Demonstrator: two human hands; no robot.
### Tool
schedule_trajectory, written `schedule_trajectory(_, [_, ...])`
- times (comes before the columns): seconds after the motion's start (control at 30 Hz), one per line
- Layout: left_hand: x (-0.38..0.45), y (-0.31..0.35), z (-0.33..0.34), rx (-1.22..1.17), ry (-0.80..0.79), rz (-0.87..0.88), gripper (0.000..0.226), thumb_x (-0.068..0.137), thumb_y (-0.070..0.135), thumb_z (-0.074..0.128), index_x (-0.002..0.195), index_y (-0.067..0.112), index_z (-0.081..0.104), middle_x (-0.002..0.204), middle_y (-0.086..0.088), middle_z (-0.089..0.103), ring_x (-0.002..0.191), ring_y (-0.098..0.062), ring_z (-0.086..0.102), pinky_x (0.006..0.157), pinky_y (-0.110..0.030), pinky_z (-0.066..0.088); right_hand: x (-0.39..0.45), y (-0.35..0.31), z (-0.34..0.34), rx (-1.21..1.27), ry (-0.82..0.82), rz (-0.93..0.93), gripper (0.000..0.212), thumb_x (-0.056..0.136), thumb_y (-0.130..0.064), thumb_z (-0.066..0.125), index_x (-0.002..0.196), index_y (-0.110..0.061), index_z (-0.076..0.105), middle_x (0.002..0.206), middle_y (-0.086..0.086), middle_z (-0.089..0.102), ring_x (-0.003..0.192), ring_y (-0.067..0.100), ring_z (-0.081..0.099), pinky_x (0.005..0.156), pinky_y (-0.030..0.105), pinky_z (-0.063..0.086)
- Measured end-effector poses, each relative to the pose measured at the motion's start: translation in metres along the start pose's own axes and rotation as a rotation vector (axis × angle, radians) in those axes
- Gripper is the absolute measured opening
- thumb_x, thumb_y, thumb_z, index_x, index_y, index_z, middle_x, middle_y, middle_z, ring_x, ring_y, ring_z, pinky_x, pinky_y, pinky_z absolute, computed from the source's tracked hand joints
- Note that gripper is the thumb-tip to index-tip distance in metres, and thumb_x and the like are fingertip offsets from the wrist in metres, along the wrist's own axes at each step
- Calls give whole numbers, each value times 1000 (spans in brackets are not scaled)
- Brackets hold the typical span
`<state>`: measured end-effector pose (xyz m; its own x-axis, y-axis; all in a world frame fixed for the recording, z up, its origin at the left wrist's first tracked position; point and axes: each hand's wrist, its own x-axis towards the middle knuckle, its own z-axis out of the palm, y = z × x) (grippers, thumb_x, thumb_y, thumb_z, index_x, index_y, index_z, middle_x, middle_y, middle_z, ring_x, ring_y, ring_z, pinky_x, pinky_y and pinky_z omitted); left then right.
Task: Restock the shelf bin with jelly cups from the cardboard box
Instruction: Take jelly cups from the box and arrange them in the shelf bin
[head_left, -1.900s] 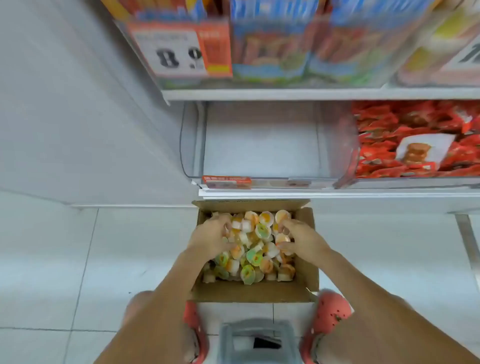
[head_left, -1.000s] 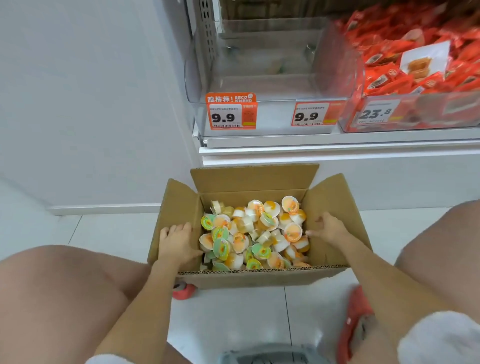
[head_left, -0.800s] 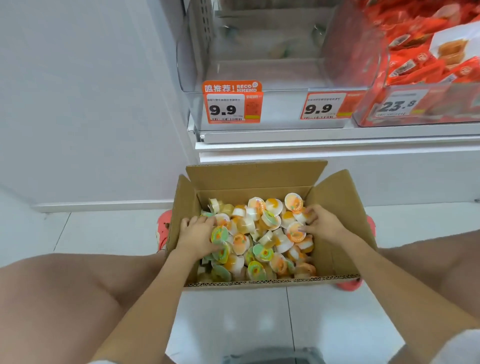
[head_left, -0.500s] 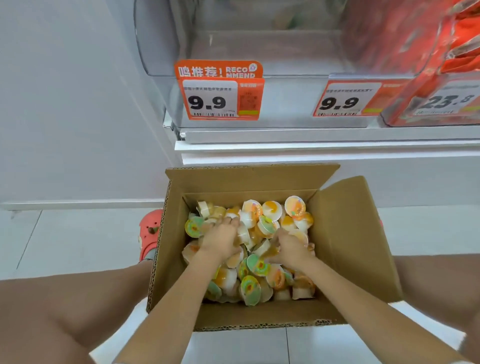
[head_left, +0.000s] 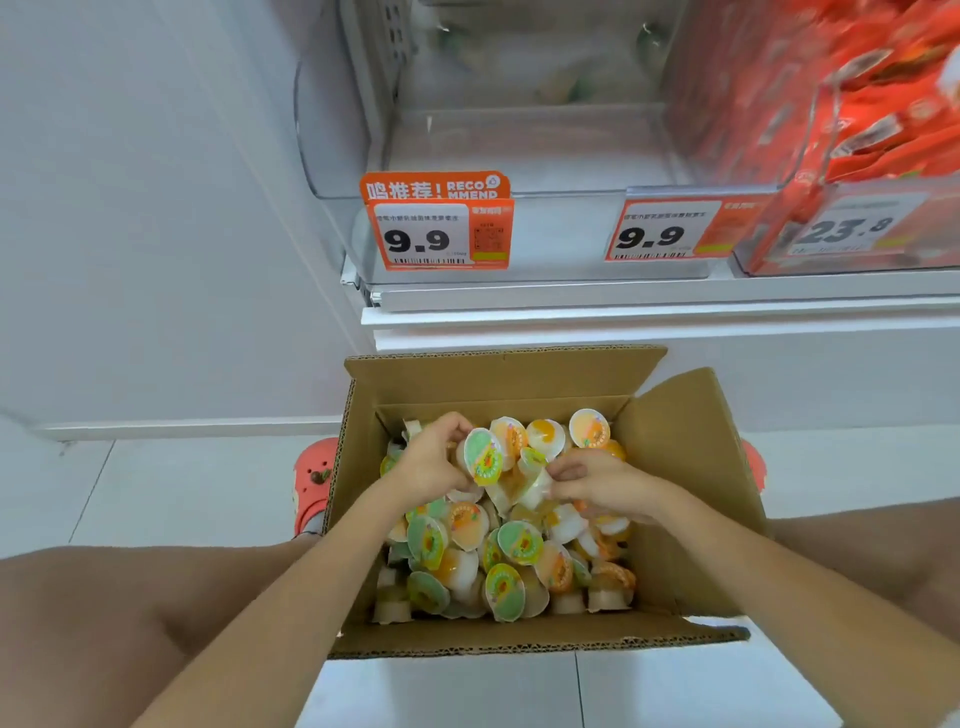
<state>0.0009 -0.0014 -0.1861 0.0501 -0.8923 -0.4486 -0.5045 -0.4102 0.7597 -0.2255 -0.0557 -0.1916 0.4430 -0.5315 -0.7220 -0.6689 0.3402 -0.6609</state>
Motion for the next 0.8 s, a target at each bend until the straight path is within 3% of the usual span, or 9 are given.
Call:
schedule_trajectory(0.07, [-8, 35, -19, 16, 28, 91, 57, 54, -5, 85, 91, 20, 51, 103, -5, 64, 98, -24, 62, 85, -39, 53, -24, -37, -21, 122, -31, -81, 38, 84, -18, 71, 117, -10, 54, 119, 10, 60, 103, 24, 64, 91, 45, 54])
schedule_trajectory(0.13, [-21, 76, -42, -1, 46, 167, 58, 52, -2, 88, 90, 20, 51, 102, -7, 63, 94, -24, 62, 83, -39, 53, -55, -81, -41, 171, -31, -225, 33, 84, -9, 70, 113, -8, 54, 115, 13, 58, 98, 21, 63, 85, 40, 57])
schedule_trajectory(0.2, [-38, 116, -69, 18, 58, 243, 59, 52, 3, 90, 87, 26, 49, 98, -2, 57, 82, -18, 59, 75, -31, 50, -90, -122, -59, 115, 21, -392, 28, 84, -3, 68, 108, -10, 56, 110, 8, 57, 94, 19, 62, 84, 32, 57])
schedule_trajectory(0.27, [-59, 149, -90, 7, 106, 330, 55, 54, 7, 90, 86, 28, 50, 95, 5, 55, 82, -12, 57, 77, -24, 48, -123, -153, -70, 49, 43, -526, 29, 83, -1, 67, 109, -12, 58, 112, 5, 62, 93, 21, 64, 88, 28, 54])
schedule_trajectory(0.37, [-87, 175, -99, -205, 217, 418, 49, 58, 4, 87, 90, 27, 58, 97, 8, 60, 84, -2, 65, 74, -13, 49, -150, -172, -68, 72, 34, -657, 35, 81, -5, 69, 112, -16, 59, 113, 12, 68, 101, 22, 65, 94, 30, 50])
schedule_trajectory(0.47, [-98, 179, -91, -441, 271, 470, 48, 60, 6, 86, 97, 27, 66, 98, 10, 66, 87, -9, 70, 78, -22, 53, -152, -176, -54, 132, 146, -777, 34, 79, -4, 70, 109, -17, 61, 109, -1, 68, 97, 14, 66, 84, 23, 52])
schedule_trajectory(0.53, [-97, 181, -89, -506, 286, 498, 50, 59, 13, 86, 103, 29, 69, 106, 9, 69, 96, -16, 69, 83, -29, 53, -150, -179, -46, 261, 150, -803, 36, 78, -5, 70, 112, -14, 61, 112, 2, 66, 93, 19, 68, 81, 28, 55])
schedule_trajectory(0.7, [-94, 189, -84, -548, 260, 520, 59, 64, 16, 78, 120, 24, 63, 114, 1, 69, 102, -14, 67, 83, -24, 54, -142, -178, -43, 596, 64, -759, 54, 66, -22, 78, 117, -12, 61, 122, 17, 60, 95, 25, 67, 79, 39, 56])
schedule_trajectory(0.8, [-91, 189, -82, -562, 257, 506, 61, 69, 9, 78, 124, 31, 60, 114, 0, 68, 98, -14, 68, 83, -29, 56, -138, -177, -44, 657, 25, -712, 46, 74, -15, 71, 118, -10, 61, 124, 17, 60, 99, 26, 66, 81, 41, 56])
